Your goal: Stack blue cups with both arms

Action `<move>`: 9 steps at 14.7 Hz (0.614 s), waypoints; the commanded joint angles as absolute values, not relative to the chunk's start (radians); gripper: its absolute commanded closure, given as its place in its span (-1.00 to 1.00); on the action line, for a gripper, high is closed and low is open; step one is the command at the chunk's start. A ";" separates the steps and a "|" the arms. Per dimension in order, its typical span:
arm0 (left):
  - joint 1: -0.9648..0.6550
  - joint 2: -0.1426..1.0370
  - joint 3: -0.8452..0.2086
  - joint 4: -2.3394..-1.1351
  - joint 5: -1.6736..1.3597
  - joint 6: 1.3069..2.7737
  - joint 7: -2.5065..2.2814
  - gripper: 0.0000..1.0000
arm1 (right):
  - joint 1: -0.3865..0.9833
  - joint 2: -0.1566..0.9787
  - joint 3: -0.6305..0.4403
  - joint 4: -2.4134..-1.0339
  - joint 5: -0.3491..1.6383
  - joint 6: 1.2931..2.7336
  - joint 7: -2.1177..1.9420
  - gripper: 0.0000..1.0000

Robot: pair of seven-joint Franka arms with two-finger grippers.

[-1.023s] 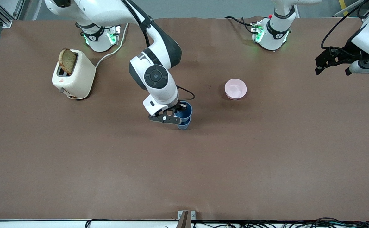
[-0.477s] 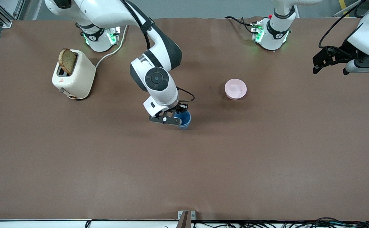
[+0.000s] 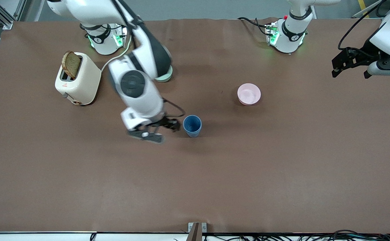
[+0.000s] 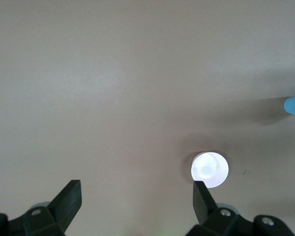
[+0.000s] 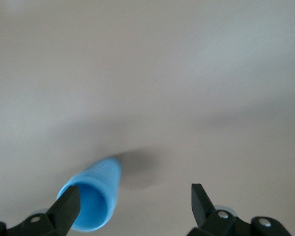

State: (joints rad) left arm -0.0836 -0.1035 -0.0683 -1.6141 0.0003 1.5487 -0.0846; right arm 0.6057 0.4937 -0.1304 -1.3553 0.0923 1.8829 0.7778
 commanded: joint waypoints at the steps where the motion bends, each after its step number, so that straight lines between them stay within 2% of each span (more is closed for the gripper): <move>1: -0.080 -0.129 -0.069 -1.628 -0.012 1.552 -0.094 -1.00 | 0.530 0.361 -0.172 -1.399 0.064 1.771 0.704 -1.00; 5: -0.081 -0.126 -0.069 -1.628 -0.011 1.562 -0.094 -1.00 | 0.373 0.260 -0.179 -1.402 0.013 1.557 0.637 -0.95; 9: -0.080 -0.127 -0.069 -1.628 -0.011 1.557 -0.094 -1.00 | 0.197 0.187 -0.181 -1.402 -0.009 1.500 0.364 -1.00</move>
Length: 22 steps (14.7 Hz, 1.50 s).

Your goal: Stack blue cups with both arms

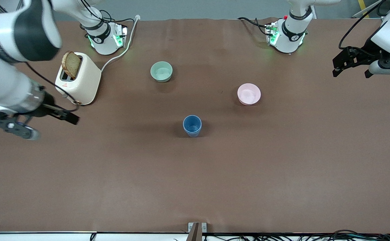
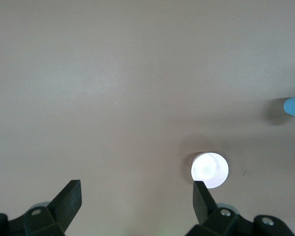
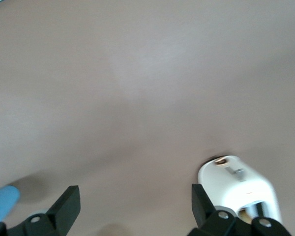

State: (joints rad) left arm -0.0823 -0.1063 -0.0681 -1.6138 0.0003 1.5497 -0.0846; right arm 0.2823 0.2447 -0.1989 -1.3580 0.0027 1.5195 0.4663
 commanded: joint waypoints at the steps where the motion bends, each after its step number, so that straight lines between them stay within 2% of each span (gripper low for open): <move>1: -0.080 -0.126 -0.069 -1.628 -0.011 1.557 -0.092 -1.00 | 0.163 0.169 -0.181 -1.402 -0.011 1.491 0.318 -1.00; 6: -0.080 -0.124 -0.069 -1.626 -0.009 1.557 -0.092 -1.00 | -0.009 0.068 -0.181 -1.446 -0.011 1.494 0.059 -1.00; 9: -0.081 -0.118 -0.069 -1.614 -0.006 1.557 -0.087 -1.00 | -0.008 0.022 -0.170 -1.453 -0.011 1.502 0.058 -1.00; 11: -0.081 -0.117 -0.069 -1.614 -0.003 1.555 -0.078 -1.00 | -0.037 -0.023 -0.140 -1.509 -0.012 1.538 0.055 -1.00; 14: -0.081 -0.115 -0.069 -1.603 0.002 1.555 -0.077 -1.00 | -0.087 -0.023 -0.077 -1.500 -0.011 1.534 0.051 -1.00; 22: -0.080 -0.107 -0.067 -1.586 0.003 1.555 -0.078 -1.00 | -0.068 -0.023 -0.077 -1.494 -0.012 1.531 0.054 -1.00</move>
